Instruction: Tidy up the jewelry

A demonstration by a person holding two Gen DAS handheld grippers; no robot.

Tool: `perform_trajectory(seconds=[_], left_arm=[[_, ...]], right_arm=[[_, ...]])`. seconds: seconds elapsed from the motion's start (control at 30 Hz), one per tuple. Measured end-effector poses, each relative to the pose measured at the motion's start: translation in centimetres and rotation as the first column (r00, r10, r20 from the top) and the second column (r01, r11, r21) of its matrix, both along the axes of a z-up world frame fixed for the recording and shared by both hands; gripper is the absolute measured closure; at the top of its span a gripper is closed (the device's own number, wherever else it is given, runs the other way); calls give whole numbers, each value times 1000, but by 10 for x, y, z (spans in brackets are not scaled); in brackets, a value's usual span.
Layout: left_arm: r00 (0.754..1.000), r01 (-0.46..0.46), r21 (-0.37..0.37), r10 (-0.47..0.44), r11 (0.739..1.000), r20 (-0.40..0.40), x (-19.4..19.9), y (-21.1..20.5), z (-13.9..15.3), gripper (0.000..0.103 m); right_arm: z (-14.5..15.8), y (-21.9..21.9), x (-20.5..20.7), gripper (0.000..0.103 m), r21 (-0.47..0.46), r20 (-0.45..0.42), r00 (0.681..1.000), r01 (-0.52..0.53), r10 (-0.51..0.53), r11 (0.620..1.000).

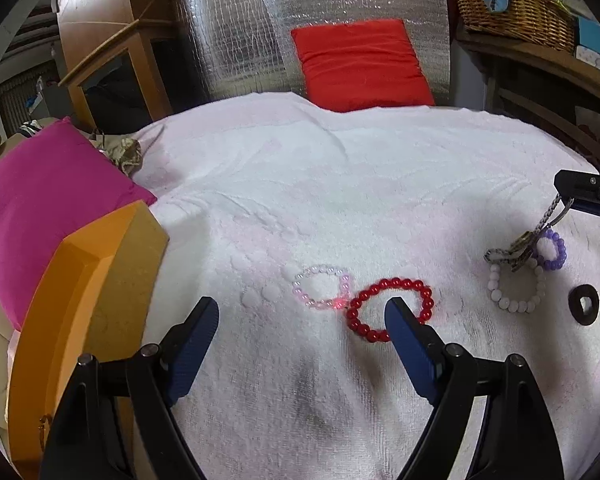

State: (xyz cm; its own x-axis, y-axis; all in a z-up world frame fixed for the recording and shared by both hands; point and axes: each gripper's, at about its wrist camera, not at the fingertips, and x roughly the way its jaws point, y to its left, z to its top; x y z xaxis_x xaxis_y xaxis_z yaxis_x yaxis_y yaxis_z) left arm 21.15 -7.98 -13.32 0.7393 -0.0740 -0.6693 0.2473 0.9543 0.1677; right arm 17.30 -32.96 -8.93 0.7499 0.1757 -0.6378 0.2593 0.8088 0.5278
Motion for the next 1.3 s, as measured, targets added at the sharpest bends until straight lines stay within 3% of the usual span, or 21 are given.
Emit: perform_trajectory(seconds=[0.23, 0.73, 0.83, 1.07, 1.13, 1.3], left_arm=[[994, -65, -12, 66, 998, 88, -2, 24, 19, 18], [991, -93, -14, 94, 996, 95, -1, 39, 21, 18], [993, -85, -18, 87, 996, 80, 2, 37, 18, 18], [998, -42, -62, 39, 997, -52, 15, 21, -1, 18], [998, -41, -54, 38, 998, -56, 16, 17, -4, 18], [998, -28, -36, 26, 999, -61, 16, 10, -9, 18]], right_arm=[[-1, 8, 2, 87, -13, -4, 1000, -10, 10, 1000], [2, 25, 4, 87, -27, 27, 999, -34, 35, 999], [3, 24, 2, 87, -23, 36, 999, -39, 40, 999], [16, 19, -9, 93, -50, 78, 995, -56, 60, 997], [13, 14, -9, 93, -40, 60, 997, -55, 57, 998], [-10, -11, 0, 89, 96, -64, 996, -63, 70, 993]])
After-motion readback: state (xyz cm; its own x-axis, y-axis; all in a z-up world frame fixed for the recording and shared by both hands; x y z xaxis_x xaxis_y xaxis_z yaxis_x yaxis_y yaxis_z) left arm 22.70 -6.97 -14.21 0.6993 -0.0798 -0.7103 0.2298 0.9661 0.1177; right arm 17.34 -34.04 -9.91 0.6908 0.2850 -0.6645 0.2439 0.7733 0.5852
